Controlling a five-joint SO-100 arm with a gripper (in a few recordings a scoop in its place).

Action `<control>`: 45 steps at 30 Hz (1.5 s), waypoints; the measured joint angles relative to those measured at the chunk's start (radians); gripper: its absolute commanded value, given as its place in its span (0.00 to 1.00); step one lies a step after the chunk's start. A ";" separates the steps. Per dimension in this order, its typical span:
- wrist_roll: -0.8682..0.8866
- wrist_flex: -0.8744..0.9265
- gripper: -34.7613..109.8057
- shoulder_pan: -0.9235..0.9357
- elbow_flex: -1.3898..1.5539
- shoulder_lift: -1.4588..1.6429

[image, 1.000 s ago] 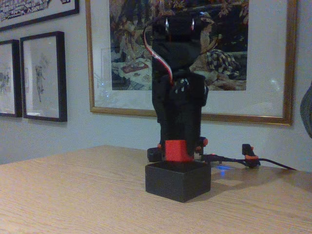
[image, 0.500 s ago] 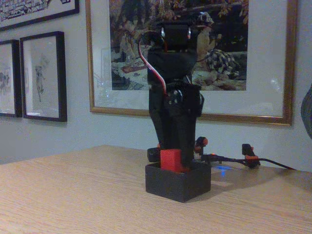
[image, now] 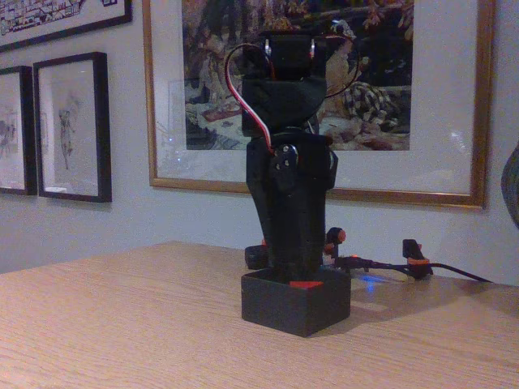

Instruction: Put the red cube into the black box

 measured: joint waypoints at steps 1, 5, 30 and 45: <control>0.000 0.002 0.39 0.000 0.000 0.002; -0.029 0.031 0.39 -0.003 -0.026 0.011; -0.687 -0.147 0.41 -0.160 0.043 0.485; -0.641 -0.486 0.39 -0.316 0.445 0.549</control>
